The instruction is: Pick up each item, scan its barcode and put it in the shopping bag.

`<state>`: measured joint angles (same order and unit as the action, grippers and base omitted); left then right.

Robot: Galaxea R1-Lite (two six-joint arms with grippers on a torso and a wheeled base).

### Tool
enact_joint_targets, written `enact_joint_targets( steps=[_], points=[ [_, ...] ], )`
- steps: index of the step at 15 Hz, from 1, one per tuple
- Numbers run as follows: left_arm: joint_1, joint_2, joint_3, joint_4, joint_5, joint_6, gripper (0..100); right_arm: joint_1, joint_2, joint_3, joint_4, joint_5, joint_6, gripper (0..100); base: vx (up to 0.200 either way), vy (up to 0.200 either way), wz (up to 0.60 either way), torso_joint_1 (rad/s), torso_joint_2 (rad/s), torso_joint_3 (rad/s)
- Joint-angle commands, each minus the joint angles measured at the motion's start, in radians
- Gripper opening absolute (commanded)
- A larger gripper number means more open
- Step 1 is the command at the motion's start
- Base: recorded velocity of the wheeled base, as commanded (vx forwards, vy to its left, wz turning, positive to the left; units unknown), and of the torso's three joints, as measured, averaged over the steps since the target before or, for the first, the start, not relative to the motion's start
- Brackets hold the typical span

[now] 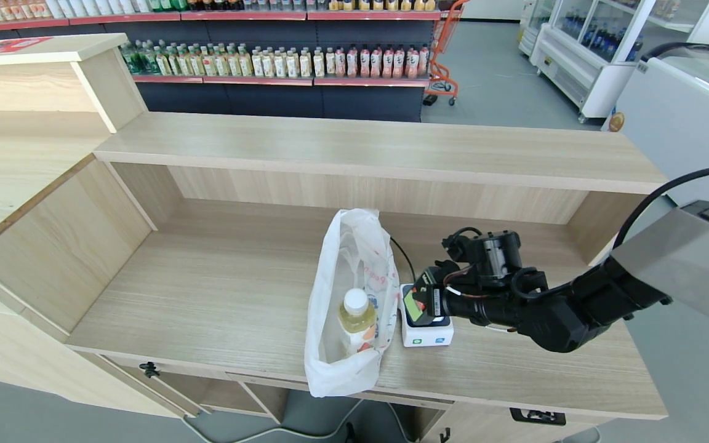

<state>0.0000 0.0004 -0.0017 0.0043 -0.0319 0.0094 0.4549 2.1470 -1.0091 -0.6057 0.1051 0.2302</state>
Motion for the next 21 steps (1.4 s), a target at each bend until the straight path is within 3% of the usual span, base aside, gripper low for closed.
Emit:
enact_joint_targets(
  steps=[1,17,21],
  points=[
    [0.000,0.001,0.000,0.000,0.000,0.000,0,0.002,0.016,0.000,0.000,-0.001,0.000,0,0.000,0.000,0.00,0.000,0.00,0.000],
    [0.000,0.000,0.000,0.000,0.000,0.000,0,-0.001,0.059,-0.034,-0.012,0.019,0.001,0,0.000,0.000,0.00,0.000,0.00,0.000],
    [0.000,0.000,0.000,0.000,0.001,0.001,0,-0.036,-0.125,-0.025,0.000,0.019,0.017,0,0.000,0.000,0.00,0.000,0.00,0.000]
  ],
)
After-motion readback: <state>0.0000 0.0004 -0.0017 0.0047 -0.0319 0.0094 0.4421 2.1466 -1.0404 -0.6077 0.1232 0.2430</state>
